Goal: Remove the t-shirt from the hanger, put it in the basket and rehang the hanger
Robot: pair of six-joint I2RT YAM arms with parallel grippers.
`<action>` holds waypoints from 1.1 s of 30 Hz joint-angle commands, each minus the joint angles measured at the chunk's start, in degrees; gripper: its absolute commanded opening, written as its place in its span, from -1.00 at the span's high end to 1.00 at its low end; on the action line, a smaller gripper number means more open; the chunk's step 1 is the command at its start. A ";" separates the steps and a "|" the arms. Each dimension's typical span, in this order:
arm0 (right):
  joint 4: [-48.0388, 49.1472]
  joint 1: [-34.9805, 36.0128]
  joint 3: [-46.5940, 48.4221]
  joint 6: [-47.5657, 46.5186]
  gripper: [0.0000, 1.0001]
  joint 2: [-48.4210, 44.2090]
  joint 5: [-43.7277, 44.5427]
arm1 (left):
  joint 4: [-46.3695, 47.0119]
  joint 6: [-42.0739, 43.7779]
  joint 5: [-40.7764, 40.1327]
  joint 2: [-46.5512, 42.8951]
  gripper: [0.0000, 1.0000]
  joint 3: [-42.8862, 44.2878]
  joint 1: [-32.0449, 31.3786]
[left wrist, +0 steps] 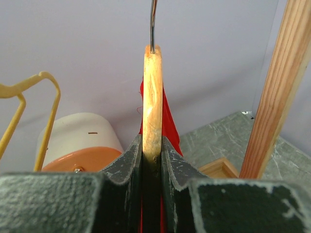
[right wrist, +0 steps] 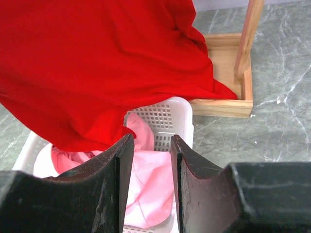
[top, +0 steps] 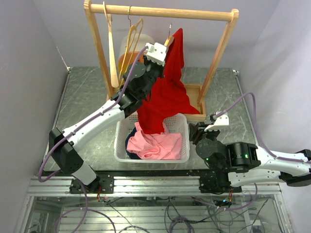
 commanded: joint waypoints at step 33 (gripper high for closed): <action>44.54 -32.86 10.16 -36.65 -0.16 16.88 -36.95 | -6.14 -17.55 8.38 -25.99 0.86 -20.32 -0.69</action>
